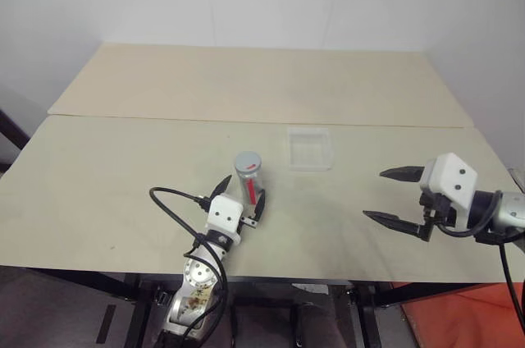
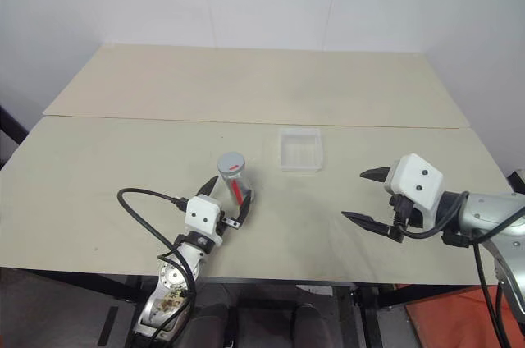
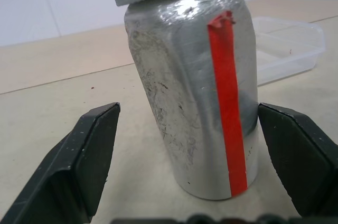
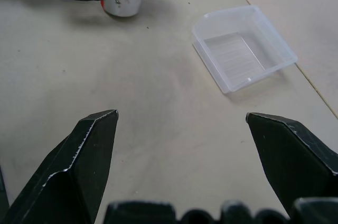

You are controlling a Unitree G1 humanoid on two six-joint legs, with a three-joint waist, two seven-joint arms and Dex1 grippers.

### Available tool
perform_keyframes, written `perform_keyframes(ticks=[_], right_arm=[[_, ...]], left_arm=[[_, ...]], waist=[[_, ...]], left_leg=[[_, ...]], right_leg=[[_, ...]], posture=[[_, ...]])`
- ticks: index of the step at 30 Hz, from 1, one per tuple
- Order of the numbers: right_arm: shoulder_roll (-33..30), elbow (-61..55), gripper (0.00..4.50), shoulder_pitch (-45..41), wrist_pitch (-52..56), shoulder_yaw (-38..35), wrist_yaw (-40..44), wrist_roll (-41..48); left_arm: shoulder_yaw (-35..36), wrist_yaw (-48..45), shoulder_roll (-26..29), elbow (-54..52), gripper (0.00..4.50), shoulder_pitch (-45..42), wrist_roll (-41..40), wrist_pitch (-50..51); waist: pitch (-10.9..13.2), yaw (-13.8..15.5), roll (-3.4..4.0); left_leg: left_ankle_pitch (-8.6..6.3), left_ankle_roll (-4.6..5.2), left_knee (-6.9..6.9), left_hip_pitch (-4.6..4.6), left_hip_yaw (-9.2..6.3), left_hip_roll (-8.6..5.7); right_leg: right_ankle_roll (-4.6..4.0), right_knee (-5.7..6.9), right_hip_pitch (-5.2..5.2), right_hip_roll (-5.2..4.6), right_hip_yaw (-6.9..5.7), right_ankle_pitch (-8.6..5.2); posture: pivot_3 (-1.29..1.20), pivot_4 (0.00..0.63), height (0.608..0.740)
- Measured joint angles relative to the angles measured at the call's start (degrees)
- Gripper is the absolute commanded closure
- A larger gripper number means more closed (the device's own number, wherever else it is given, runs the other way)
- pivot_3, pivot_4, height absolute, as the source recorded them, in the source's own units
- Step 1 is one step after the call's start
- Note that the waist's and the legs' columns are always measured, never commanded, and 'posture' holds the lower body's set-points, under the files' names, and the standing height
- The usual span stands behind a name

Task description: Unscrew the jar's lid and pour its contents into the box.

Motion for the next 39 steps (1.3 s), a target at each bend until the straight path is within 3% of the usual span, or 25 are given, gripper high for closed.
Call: perform_keyframes(ticks=[20, 35, 39], right_arm=[[0.9, 1.0, 0.0, -0.9, -0.3, 1.4, -0.1, -1.2], [0.8, -0.6, 0.0, -0.6, 0.6, -0.3, -0.9, -1.1], [0.8, -0.9, 0.0, -0.1, 1.1, -0.4, -1.2, -1.1]], left_arm=[[-0.7, -1.1, -1.2, -3.0, 0.02, 0.1, -1.1, 1.4], [-1.7, 0.8, -4.1, 2.4, 0.02, -3.5, -1.0, 1.2], [-1.7, 1.3, -4.2, 2.3, 0.92, -3.3, -1.1, 1.3]], waist=[[0.0, 0.0, 0.0], [0.0, 0.0, -0.01], [0.0, 0.0, 0.0]], left_leg=[[0.0, 0.0, 0.0, 0.0, 0.0, 0.0], [0.0, 0.0, 0.0, -0.01, 0.0, 0.0], [0.0, 0.0, 0.0, -0.01, -0.01, 0.0]], right_leg=[[0.01, 0.0, 0.01, 0.0, 0.0, 0.0], [0.02, -0.01, 0.01, 0.0, 0.0, 0.0], [0.01, -0.01, 0.01, 0.0, 0.0, 0.0]], posture=[[0.0, 0.15, 0.74], [0.0, 0.15, 0.74], [0.0, 0.15, 0.74]])
